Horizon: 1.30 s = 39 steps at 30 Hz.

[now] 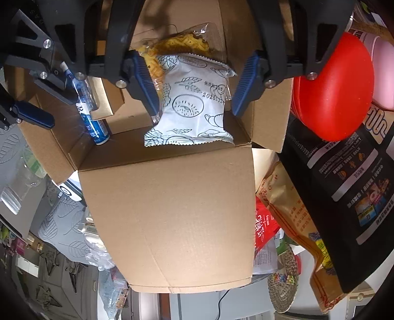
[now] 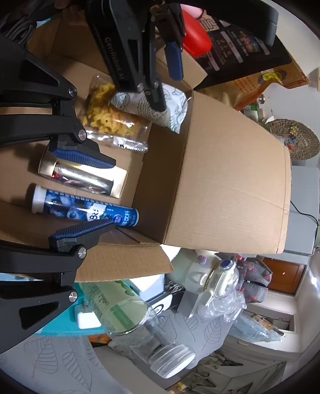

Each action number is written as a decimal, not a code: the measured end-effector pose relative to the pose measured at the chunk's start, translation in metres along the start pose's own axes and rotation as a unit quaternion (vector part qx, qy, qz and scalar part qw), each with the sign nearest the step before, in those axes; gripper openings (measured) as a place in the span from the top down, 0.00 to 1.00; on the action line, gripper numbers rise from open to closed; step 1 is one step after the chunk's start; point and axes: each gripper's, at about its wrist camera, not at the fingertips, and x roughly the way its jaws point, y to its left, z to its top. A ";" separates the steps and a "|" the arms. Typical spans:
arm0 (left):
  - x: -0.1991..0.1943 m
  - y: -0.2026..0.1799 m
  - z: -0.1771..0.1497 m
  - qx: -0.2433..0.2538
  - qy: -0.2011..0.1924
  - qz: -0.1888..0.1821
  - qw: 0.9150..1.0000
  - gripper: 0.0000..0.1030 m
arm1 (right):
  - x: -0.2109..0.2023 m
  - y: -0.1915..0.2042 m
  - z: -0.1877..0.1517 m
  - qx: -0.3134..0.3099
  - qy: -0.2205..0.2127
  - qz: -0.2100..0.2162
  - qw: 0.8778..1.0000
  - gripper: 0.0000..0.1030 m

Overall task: Organize snacks
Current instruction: 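Open both grippers to release the white bag and blue tube, then withdraw both tools from the box toward the red candy packs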

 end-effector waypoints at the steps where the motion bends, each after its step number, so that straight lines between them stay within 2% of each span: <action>1: -0.001 0.000 0.000 -0.001 -0.002 -0.001 1.000 0.38 | -0.002 0.000 0.000 0.001 -0.003 0.003 1.000 0.59; 6: -0.011 0.000 0.001 -0.007 -0.014 -0.005 1.000 0.37 | -0.013 -0.002 0.000 0.007 -0.017 0.010 1.000 0.52; 14: -0.038 -0.001 0.002 -0.004 -0.048 -0.023 0.999 0.37 | -0.038 -0.005 0.003 0.015 -0.051 0.022 0.998 0.52; 18: -0.055 -0.001 0.003 0.001 -0.065 -0.018 0.998 0.37 | -0.050 -0.006 0.005 0.020 -0.067 0.033 0.997 0.52; 27: -0.096 0.009 0.000 -0.009 -0.114 -0.012 0.993 0.37 | -0.085 -0.006 0.004 0.020 -0.108 0.028 0.994 0.52; 32: -0.125 0.011 -0.010 -0.030 -0.136 -0.037 0.990 0.37 | -0.106 -0.005 -0.002 0.018 -0.113 0.036 0.993 0.52; 39: -0.165 -0.008 -0.034 -0.009 -0.139 -0.040 0.989 0.37 | -0.155 -0.002 -0.023 0.019 -0.136 0.019 0.990 0.52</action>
